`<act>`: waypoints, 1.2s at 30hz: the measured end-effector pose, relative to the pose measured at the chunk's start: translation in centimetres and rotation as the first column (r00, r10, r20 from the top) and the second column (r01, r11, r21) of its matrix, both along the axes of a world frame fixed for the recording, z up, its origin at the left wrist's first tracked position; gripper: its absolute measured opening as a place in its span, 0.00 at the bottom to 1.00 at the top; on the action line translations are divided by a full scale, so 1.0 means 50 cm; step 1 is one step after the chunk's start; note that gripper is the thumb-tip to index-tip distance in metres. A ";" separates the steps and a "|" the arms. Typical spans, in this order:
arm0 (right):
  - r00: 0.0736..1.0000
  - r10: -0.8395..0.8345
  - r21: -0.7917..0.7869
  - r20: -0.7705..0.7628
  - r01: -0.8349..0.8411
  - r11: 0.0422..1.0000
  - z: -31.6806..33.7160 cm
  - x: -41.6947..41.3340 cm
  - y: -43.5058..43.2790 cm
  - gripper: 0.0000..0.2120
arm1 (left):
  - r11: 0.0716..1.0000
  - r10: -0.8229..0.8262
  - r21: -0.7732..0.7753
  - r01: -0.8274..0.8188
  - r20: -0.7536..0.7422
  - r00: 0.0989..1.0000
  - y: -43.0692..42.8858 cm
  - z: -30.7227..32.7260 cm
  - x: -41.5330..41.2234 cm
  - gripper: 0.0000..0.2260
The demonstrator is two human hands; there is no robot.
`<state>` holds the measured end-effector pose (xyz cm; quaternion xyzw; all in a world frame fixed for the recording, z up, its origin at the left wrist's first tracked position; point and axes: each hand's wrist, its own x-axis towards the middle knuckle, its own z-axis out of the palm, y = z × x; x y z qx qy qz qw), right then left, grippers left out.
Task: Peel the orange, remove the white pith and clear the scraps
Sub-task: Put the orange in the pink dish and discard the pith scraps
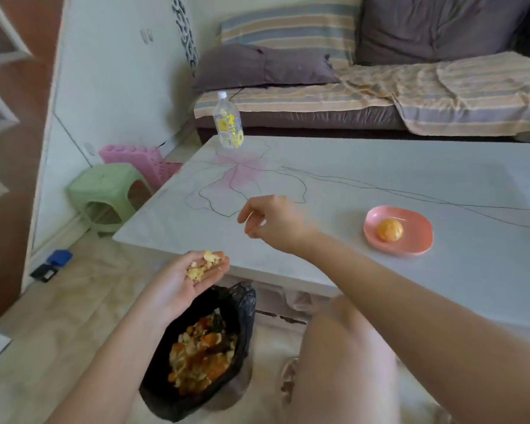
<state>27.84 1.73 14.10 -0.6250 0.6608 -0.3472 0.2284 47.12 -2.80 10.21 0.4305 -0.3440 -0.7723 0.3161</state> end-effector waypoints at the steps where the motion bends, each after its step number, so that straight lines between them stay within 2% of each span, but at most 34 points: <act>1: 1.000 0.022 0.022 -0.008 -0.022 1.000 -0.014 0.030 -0.020 0.13 | 0.999 0.039 0.016 -0.040 0.038 0.999 -0.007 -0.022 0.036 0.12; 3: 0.999 0.054 0.091 -0.008 -0.053 0.994 -0.051 0.086 -0.056 0.15 | 0.993 0.103 0.036 -0.108 0.126 0.987 -0.015 -0.065 0.091 0.11; 5: 0.994 0.073 0.167 -0.080 -0.059 0.984 -0.099 0.137 -0.083 0.15 | 0.988 0.135 0.048 -0.150 0.230 0.964 -0.016 -0.112 0.129 0.11; 7: 0.987 0.101 0.225 -0.129 -0.070 0.972 -0.153 0.177 -0.096 0.15 | 0.999 0.052 -0.027 -0.045 0.398 0.916 -0.014 -0.158 0.151 0.10; 8: 0.982 0.120 0.248 -0.143 -0.082 0.965 -0.180 0.194 -0.096 0.14 | 0.987 -0.035 -0.110 0.117 0.562 0.826 -0.016 -0.179 0.162 0.12; 9: 0.977 0.142 0.272 -0.159 -0.095 0.957 -0.206 0.208 -0.094 0.12 | 0.931 -0.114 -0.159 0.327 0.726 0.678 -0.020 -0.198 0.171 0.15; 10: 0.972 0.163 0.297 -0.170 -0.107 0.949 -0.231 0.218 -0.089 0.10 | 0.832 -0.171 -0.153 0.533 0.843 0.510 -0.022 -0.213 0.177 0.19; 11: 0.970 0.177 0.323 -0.166 -0.117 0.939 -0.254 0.227 -0.082 0.10 | 0.734 -0.201 -0.108 0.671 0.908 0.367 -0.025 -0.224 0.180 0.21; 13: 0.968 0.190 0.358 -0.163 -0.121 0.926 -0.293 0.238 -0.069 0.11 | 0.627 -0.230 -0.015 0.779 0.952 0.203 -0.032 -0.239 0.181 0.21; 14: 0.968 0.184 0.370 -0.169 -0.111 0.922 -0.310 0.241 -0.064 0.13 | 0.605 -0.220 -0.013 0.796 0.958 0.182 -0.035 -0.247 0.183 0.20; 15: 0.969 0.167 0.384 -0.180 -0.087 0.919 -0.326 0.243 -0.060 0.14 | 0.608 -0.220 -0.036 0.793 0.952 0.212 -0.037 -0.250 0.186 0.18; 16: 0.971 0.147 0.396 -0.189 -0.061 0.916 -0.341 0.243 -0.059 0.16 | 0.649 -0.220 -0.092 0.755 0.927 0.303 -0.039 -0.254 0.188 0.17; 17: 0.973 0.131 0.408 -0.192 -0.042 0.912 -0.352 0.243 -0.059 0.17 | 0.736 -0.207 -0.144 0.662 0.883 0.422 -0.041 -0.256 0.192 0.16; 18: 0.975 0.125 0.418 -0.182 -0.039 0.908 -0.358 0.242 -0.061 0.16 | 0.822 -0.168 -0.179 0.541 0.831 0.530 -0.044 -0.259 0.196 0.15; 20: 0.977 0.132 0.428 -0.170 -0.048 0.903 -0.363 0.236 -0.066 0.09 | 0.916 -0.098 -0.176 0.360 0.773 0.626 -0.051 -0.263 0.205 0.14; 22: 0.977 0.128 0.399 -0.170 -0.051 0.915 -0.362 0.229 -0.065 0.17 | 0.946 -0.059 -0.164 0.280 0.762 0.645 -0.057 -0.272 0.214 0.14; 23: 0.976 0.125 0.392 -0.180 -0.045 0.919 -0.362 0.226 -0.064 0.17 | 0.948 -0.044 -0.171 0.267 0.764 0.644 -0.056 -0.273 0.217 0.13; 28: 0.987 0.044 0.289 -0.154 0.002 0.957 -0.376 0.227 -0.065 0.05 | 0.893 0.084 -0.332 0.304 0.786 0.612 -0.044 -0.274 0.215 0.07; 30: 0.994 0.007 0.276 -0.106 0.023 0.961 -0.381 0.233 -0.067 0.05 | 0.899 0.116 -0.355 0.257 0.759 0.640 -0.046 -0.283 0.212 0.06; 33: 0.997 -0.010 0.292 -0.080 0.033 0.956 -0.379 0.242 -0.066 0.08 | 0.966 0.112 -0.247 0.076 0.664 0.739 -0.050 -0.284 0.206 0.09; 36: 0.996 -0.010 0.315 -0.088 0.037 0.948 -0.380 0.243 -0.063 0.10 | 0.976 0.111 -0.211 0.044 0.663 0.740 -0.051 -0.283 0.206 0.13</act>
